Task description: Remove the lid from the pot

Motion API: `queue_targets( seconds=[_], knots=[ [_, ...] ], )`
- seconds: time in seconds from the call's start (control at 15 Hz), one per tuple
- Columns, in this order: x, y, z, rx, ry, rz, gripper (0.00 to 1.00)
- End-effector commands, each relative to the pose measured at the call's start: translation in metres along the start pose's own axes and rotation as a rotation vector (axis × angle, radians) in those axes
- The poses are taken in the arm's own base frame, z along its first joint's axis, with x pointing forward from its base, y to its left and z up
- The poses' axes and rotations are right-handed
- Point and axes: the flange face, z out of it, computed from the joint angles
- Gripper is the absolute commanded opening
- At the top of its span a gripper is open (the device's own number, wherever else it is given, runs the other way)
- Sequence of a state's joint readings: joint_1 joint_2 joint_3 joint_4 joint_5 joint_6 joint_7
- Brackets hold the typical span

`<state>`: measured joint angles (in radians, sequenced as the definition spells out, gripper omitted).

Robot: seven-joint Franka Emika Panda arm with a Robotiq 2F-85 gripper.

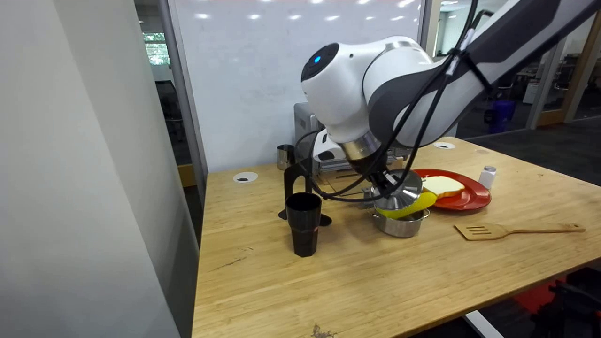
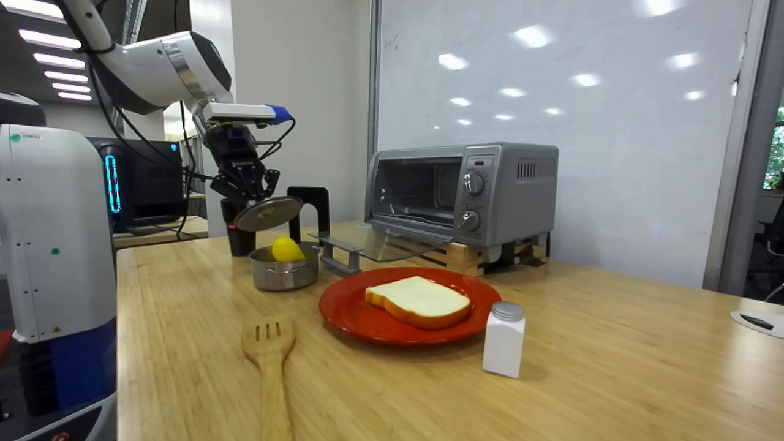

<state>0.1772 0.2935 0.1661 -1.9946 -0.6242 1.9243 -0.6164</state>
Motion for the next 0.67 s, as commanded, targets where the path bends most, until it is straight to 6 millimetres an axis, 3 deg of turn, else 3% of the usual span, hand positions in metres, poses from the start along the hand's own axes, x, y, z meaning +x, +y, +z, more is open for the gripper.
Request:
queue_targets(
  seconds=[0.0,0.27,0.6],
  knots=[
    [-0.018,-0.02,-0.036,-0.055,0.008,0.038,0.01],
    [-0.051,-0.034,-0.057,-0.105,0.05,0.15,0.01],
    [-0.123,-0.055,-0.047,-0.1,0.124,0.414,0.01]
  ],
)
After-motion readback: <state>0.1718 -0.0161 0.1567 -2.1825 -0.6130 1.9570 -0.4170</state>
